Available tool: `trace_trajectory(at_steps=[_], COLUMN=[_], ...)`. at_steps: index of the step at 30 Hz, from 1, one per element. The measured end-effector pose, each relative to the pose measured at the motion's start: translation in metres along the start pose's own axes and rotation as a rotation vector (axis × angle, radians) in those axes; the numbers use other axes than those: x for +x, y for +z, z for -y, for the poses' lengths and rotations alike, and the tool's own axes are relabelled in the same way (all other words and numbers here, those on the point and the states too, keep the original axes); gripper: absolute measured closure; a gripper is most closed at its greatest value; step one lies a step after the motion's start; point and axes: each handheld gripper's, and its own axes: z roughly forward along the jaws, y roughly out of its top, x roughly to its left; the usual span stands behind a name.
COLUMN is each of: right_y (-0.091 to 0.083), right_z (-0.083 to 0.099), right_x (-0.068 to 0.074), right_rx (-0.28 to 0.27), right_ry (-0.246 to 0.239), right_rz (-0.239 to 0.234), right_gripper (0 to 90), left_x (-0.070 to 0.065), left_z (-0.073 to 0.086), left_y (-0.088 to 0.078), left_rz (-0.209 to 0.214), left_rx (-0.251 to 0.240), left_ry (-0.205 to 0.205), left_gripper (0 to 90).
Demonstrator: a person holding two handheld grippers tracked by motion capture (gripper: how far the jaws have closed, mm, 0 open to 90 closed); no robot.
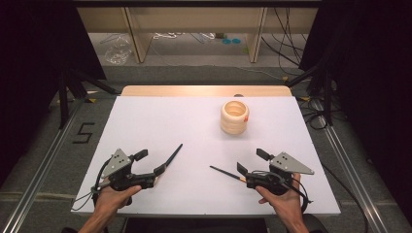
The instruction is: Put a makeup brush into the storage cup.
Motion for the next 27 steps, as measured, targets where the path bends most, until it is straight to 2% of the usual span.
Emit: trace_trajectory(at_steps=[1,2,7,8,11,12,15,24,27], right_y=[0.0025,0.0025,0.0012,0.0026,0.0030,0.0023,0.0021,0.0039,0.0042], right_z=[0.0009,0.0009,0.0003,0.0011,0.0011,0.0010,0.0009,0.0015,0.0014], right_x=[0.0004,0.0004,0.0007,0.0011,0.0008,0.0009,0.0009,0.0016,0.0013], right_rx=[-0.025,-0.025,0.005,-0.012,-0.012,0.006,0.017,0.021,0.034], right_ry=[0.010,0.010,0.001,0.006,0.003,0.002,-0.007,-0.014,-0.032], right_rz=[-0.015,-0.015,-0.011,-0.016,-0.018,-0.019,-0.016,-0.038,-0.038], right_gripper=[15.7,15.7,15.8,15.8,15.7,15.7,15.6,15.7,15.8], left_x=[0.0001,0.0001,-0.0002,-0.0002,0.0000,0.0000,0.0000,0.0001,0.0007], left_z=[0.0000,0.0000,0.0001,0.0001,0.0001,0.0001,0.0002,0.0004,0.0004], left_y=[-0.0001,-0.0001,-0.0001,0.0000,-0.0001,-0.0001,-0.0001,0.0001,0.0003], left_rz=[-0.002,-0.002,-0.003,-0.004,-0.002,-0.004,-0.002,-0.004,-0.002], left_rx=[0.000,0.000,0.002,0.003,0.002,0.002,0.003,0.009,0.014], left_ry=[-0.001,-0.001,0.000,0.000,-0.002,-0.002,-0.002,-0.002,-0.003], left_gripper=[16.0,16.0,16.0,16.0,16.0,16.0,16.0,16.1,16.0])
